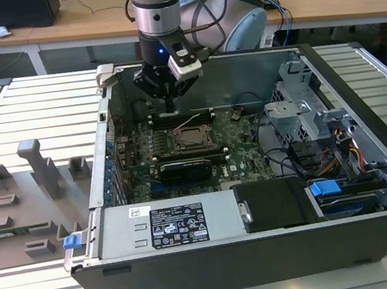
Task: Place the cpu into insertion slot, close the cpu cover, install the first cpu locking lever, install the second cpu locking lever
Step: 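Install the first cpu locking lever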
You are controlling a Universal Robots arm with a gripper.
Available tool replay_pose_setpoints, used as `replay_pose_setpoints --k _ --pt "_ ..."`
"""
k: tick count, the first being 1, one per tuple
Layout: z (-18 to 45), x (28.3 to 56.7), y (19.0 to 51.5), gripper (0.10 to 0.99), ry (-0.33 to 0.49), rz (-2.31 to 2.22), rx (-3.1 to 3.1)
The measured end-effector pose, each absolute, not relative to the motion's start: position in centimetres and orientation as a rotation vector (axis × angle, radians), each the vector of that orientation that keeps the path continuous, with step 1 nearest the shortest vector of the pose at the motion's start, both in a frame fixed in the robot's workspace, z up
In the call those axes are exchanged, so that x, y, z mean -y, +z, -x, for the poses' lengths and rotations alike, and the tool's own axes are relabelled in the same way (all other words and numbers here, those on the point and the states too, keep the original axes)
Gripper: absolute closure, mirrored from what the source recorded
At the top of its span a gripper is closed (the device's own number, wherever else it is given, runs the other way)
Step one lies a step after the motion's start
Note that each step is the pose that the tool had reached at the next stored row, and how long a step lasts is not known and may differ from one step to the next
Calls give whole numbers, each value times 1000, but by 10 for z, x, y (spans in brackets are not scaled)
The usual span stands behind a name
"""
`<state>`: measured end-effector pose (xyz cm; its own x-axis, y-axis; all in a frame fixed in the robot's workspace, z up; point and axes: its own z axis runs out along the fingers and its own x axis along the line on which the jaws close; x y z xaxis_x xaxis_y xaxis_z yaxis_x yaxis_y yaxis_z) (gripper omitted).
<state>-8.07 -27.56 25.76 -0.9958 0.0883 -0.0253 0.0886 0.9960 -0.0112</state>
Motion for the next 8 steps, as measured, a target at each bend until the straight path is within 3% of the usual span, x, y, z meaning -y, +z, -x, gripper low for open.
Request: replay_pose_setpoints --k 8 --pt "78 276 251 980 -19 -138 -3114"
